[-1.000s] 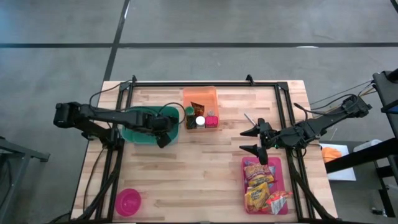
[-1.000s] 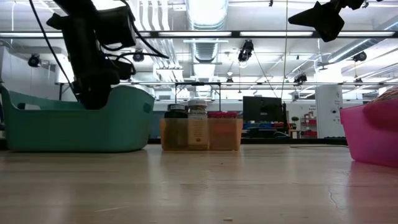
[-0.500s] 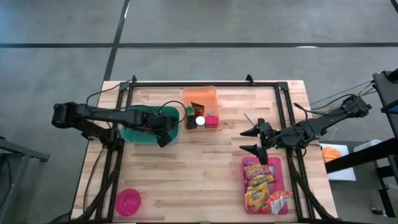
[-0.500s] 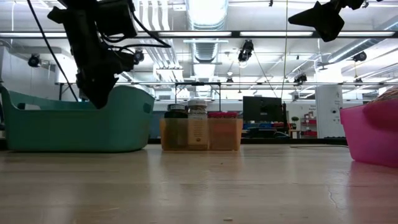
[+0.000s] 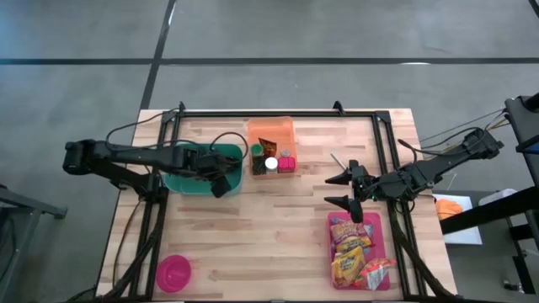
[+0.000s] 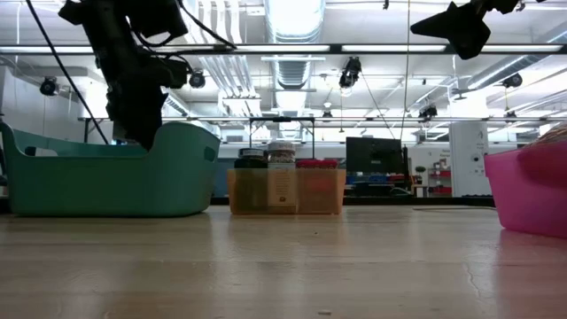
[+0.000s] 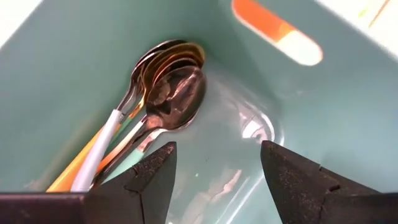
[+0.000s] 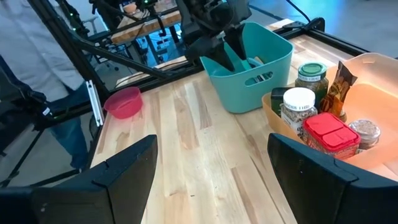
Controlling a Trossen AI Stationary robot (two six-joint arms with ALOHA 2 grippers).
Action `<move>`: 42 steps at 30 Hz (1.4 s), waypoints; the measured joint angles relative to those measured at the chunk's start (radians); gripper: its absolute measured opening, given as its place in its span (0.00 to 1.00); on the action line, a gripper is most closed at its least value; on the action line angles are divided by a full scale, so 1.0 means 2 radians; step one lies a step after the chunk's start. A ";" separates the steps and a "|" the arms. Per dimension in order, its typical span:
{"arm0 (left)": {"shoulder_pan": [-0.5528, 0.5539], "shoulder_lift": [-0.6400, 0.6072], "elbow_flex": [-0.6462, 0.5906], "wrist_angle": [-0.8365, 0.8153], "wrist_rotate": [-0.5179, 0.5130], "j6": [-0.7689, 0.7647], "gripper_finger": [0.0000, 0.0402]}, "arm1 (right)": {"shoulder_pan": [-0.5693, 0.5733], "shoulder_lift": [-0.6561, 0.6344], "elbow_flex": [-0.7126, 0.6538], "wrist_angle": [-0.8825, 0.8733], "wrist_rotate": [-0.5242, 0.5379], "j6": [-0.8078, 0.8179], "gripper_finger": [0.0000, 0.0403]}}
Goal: Pick & Place Food Item
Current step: Put the silver spoon into the green bin
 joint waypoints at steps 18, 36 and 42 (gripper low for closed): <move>-0.036 -0.126 0.000 0.218 0.004 0.017 0.58 | -0.039 -0.001 0.000 0.012 0.100 -0.042 0.74; -0.026 -0.124 -0.031 0.226 -0.077 -0.027 0.58 | -0.351 0.044 0.120 -0.404 -0.123 0.099 0.74; -0.022 -0.124 -0.030 0.236 -0.079 0.016 0.58 | -0.393 0.105 0.120 -0.452 -0.159 0.104 0.74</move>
